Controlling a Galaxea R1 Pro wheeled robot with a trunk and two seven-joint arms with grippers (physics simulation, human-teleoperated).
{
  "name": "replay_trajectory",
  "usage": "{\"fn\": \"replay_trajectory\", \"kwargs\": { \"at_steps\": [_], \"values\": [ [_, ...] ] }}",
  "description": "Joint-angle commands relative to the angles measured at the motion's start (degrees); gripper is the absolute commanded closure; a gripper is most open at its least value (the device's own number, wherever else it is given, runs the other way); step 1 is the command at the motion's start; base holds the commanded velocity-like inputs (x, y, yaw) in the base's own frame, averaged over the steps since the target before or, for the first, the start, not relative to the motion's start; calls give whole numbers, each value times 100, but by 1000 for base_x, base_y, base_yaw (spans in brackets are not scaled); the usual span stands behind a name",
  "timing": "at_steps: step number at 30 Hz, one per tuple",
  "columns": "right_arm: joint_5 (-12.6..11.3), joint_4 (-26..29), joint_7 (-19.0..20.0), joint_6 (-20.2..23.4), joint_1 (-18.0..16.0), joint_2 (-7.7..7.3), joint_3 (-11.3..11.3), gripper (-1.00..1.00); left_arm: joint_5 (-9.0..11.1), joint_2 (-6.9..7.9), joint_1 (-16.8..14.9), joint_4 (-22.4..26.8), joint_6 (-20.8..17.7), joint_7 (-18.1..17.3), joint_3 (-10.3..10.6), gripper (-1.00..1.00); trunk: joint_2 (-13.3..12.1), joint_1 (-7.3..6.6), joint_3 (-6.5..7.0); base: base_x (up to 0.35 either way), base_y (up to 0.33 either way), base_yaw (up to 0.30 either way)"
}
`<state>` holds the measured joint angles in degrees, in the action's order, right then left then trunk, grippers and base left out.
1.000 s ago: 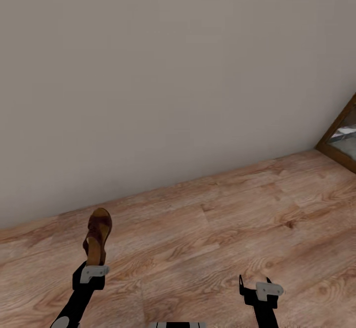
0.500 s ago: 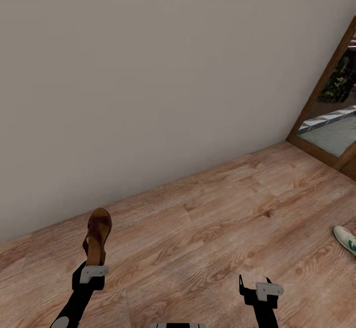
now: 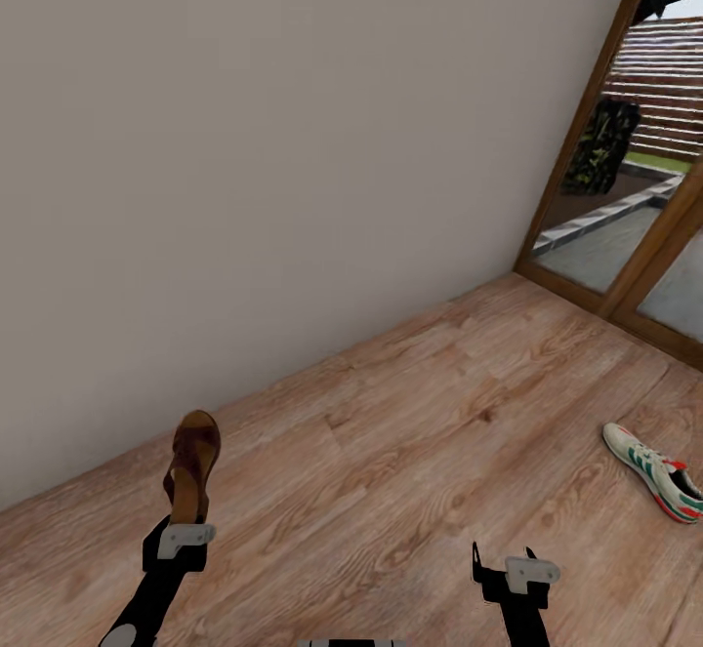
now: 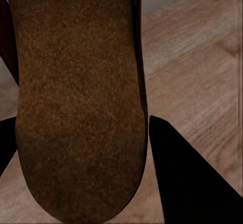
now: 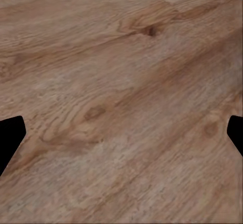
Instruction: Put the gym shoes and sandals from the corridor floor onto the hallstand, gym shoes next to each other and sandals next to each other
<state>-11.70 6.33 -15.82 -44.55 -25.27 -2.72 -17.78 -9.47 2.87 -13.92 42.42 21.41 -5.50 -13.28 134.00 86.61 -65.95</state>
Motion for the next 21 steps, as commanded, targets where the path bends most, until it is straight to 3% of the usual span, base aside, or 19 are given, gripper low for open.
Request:
{"fn": "replay_trajectory", "kwargs": {
  "at_steps": [1, 21],
  "values": [
    [-43, -1, -18, -10, -1, -1, -50, -100, -67, -5, -3, 3, 21, -30, -35, 100, 1, 1, 0, 227, -189, -271],
    [-43, -1, -18, -10, -2, -1, -50, -100, -64, -5, -1, 20, 21, -30, -41, 100, 1, 1, 83, 193, -211, -271]
  ]
}}
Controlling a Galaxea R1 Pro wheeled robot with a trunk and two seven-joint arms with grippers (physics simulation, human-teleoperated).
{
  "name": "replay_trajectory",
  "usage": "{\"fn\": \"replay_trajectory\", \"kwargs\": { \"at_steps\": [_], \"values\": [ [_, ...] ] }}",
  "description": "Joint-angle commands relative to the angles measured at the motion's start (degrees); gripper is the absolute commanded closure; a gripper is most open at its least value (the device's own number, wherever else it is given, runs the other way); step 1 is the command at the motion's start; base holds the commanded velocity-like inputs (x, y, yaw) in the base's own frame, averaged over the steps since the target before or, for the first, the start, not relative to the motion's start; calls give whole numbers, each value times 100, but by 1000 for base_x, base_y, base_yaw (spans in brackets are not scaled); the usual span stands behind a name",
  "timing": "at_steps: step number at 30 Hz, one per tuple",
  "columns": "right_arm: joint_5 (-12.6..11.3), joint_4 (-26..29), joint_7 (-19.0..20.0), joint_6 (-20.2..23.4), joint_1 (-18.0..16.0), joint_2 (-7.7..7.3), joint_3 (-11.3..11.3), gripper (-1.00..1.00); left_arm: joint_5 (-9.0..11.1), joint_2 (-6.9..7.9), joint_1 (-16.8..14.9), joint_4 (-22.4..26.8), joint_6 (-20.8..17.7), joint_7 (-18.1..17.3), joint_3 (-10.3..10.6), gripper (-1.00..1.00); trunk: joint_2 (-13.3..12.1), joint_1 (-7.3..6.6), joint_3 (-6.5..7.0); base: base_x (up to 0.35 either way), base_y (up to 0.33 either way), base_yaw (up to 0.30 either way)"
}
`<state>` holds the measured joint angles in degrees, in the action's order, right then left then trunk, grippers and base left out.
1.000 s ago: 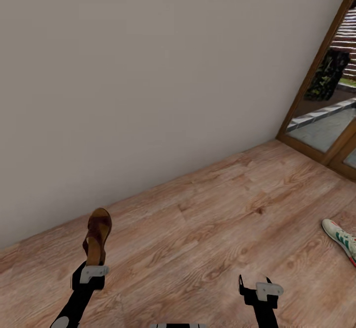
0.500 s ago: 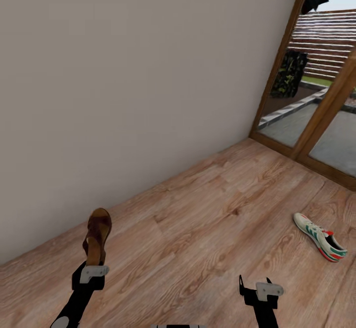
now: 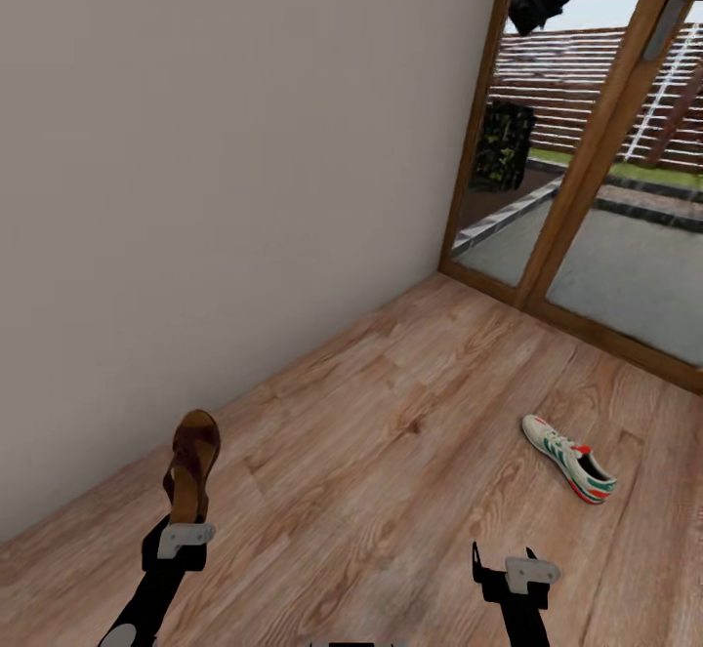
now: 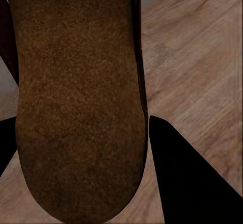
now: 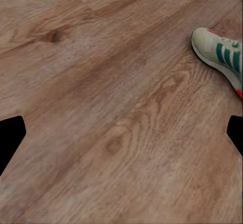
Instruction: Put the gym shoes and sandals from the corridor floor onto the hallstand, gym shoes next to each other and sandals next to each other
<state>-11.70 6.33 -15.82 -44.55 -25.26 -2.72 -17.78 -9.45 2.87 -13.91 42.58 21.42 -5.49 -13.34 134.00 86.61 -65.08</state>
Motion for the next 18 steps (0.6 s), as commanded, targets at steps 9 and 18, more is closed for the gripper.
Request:
{"fn": "replay_trajectory", "kwargs": {
  "at_steps": [9, 18],
  "values": [
    [-43, 0, -18, -9, -4, 0, -53, -100, -65, -5, -2, 4, 20, -31, -37, 100, 1, 1, 27, 197, -216, -241],
    [-43, 0, -9, -6, -3, 3, -59, -100, -65, -5, 1, 4, 29, -31, -38, 100, 1, 1, 30, 228, -214, -19]
  ]
}}
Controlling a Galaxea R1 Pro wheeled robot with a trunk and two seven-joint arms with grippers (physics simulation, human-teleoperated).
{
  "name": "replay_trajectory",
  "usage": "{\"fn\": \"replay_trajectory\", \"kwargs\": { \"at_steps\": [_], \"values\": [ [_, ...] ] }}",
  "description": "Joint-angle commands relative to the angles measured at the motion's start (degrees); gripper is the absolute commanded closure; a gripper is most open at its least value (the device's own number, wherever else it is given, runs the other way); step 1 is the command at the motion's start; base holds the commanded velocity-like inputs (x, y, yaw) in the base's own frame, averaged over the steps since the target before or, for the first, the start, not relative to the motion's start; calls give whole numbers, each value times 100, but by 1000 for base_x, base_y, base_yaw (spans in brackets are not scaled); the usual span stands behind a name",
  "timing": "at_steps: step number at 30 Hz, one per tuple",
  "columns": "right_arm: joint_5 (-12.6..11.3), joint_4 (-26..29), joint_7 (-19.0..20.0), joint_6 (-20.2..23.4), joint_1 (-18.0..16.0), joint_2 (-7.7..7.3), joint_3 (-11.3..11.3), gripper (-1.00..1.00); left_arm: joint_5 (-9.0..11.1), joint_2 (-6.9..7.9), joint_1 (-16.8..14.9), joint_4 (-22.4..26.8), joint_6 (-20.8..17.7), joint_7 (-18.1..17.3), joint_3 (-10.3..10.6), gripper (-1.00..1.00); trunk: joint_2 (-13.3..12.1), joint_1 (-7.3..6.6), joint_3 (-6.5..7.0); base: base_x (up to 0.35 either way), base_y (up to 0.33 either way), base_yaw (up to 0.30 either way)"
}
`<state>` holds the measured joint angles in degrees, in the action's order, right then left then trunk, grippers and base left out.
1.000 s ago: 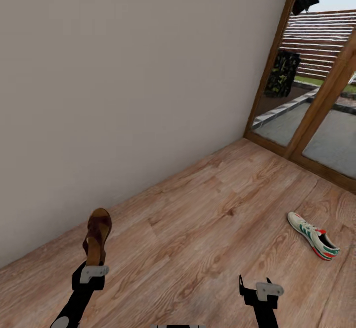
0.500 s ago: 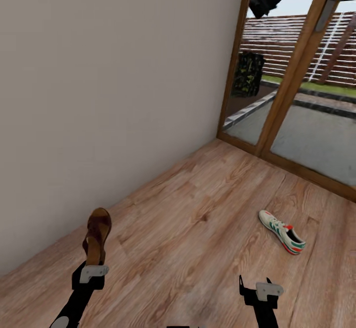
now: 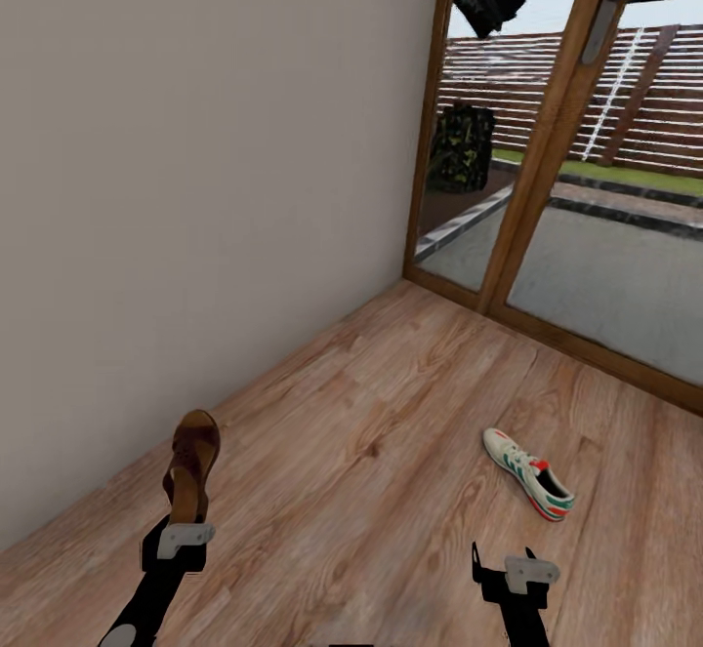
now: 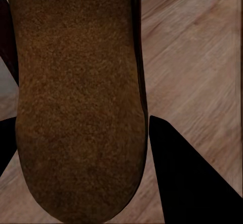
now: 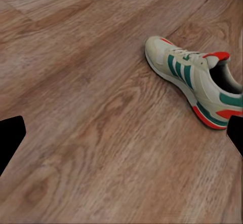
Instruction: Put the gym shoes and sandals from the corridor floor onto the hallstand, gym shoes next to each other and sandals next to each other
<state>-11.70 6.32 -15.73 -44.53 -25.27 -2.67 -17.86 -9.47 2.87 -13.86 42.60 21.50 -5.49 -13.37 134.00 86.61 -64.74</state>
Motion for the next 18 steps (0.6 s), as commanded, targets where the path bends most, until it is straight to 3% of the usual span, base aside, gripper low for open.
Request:
{"fn": "replay_trajectory", "kwargs": {
  "at_steps": [1, 7, 18],
  "values": [
    [-43, 1, -18, -8, -1, 0, -51, -100, -64, -6, -5, 3, 21, -31, -35, 100, 2, 1, -4, 231, -198, -1],
    [-43, 1, -18, -5, 1, 3, -51, -100, -64, -4, -5, 3, 21, -31, -34, 100, 2, 1, -4, 203, -138, 0],
    [-43, 1, -18, -11, 2, 12, -51, -100, -64, -6, -7, -3, 18, -31, -34, 100, 2, 1, -4, 41, -27, 0]
  ]
}}
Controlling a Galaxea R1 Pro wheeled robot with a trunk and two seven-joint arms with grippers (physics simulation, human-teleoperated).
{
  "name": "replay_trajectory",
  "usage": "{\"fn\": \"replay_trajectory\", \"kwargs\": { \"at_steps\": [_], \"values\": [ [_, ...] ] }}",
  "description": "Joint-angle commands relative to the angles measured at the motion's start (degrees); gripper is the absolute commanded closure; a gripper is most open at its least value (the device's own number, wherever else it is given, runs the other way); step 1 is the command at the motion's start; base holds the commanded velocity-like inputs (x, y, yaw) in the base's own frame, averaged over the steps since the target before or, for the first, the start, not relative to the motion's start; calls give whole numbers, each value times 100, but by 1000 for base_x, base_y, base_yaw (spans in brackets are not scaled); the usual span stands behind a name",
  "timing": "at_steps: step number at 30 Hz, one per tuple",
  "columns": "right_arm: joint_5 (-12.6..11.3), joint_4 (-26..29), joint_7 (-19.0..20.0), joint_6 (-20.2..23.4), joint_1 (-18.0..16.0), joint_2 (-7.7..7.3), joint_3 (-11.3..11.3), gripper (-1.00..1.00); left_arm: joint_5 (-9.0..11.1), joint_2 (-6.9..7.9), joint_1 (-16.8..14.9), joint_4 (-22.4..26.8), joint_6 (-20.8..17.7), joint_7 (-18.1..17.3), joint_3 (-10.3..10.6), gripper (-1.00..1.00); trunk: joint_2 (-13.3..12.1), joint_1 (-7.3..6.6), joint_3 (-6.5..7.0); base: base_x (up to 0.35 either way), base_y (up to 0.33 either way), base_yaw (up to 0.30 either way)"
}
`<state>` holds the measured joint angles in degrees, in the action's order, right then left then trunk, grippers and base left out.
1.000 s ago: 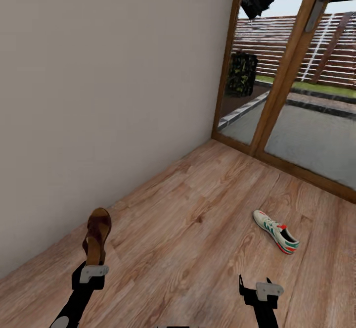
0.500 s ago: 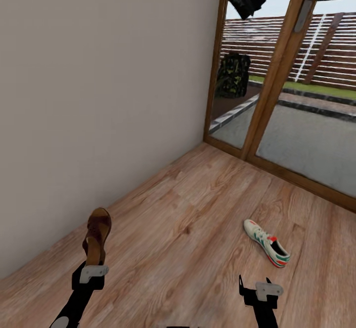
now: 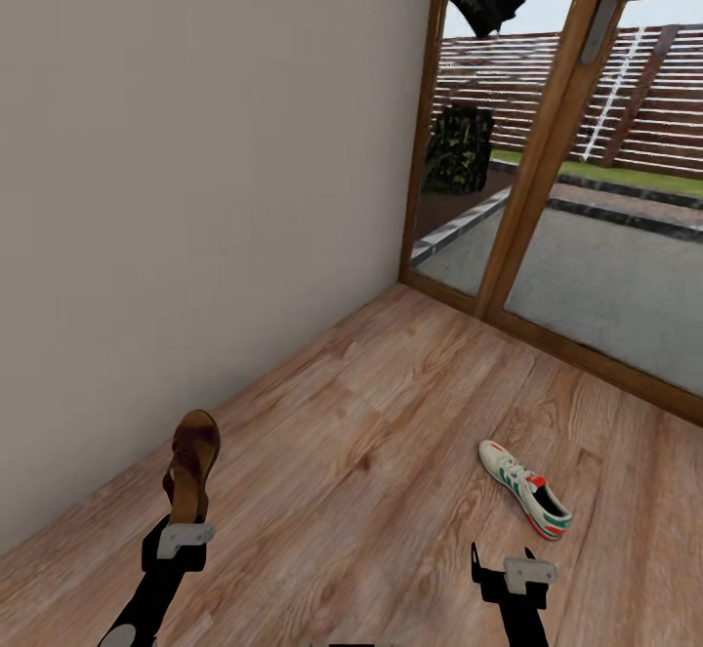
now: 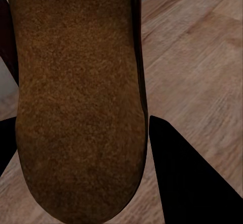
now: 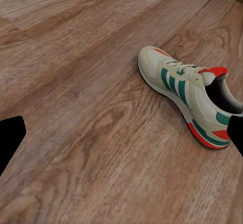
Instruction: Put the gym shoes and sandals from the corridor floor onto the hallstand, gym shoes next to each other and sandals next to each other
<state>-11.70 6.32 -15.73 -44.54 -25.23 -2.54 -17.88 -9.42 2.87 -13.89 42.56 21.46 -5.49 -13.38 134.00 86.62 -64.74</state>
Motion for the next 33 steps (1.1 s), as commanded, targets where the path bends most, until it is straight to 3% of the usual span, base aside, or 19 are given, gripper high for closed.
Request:
{"fn": "replay_trajectory", "kwargs": {
  "at_steps": [1, 23, 33],
  "values": [
    [-43, 1, -18, -10, -1, -1, -49, -100, -69, -6, -4, 0, 23, -31, -33, 100, 2, 0, -4, 151, -142, 0],
    [-43, 1, -18, -7, -4, -1, -49, -100, -69, -5, -3, 6, 25, -31, -34, 100, 2, 0, -4, 203, -175, 0],
    [-43, 1, -18, -8, -5, -1, -49, -100, -69, -6, -3, 15, 25, -31, -33, 100, 2, 0, -4, 56, -96, 0]
  ]
}}
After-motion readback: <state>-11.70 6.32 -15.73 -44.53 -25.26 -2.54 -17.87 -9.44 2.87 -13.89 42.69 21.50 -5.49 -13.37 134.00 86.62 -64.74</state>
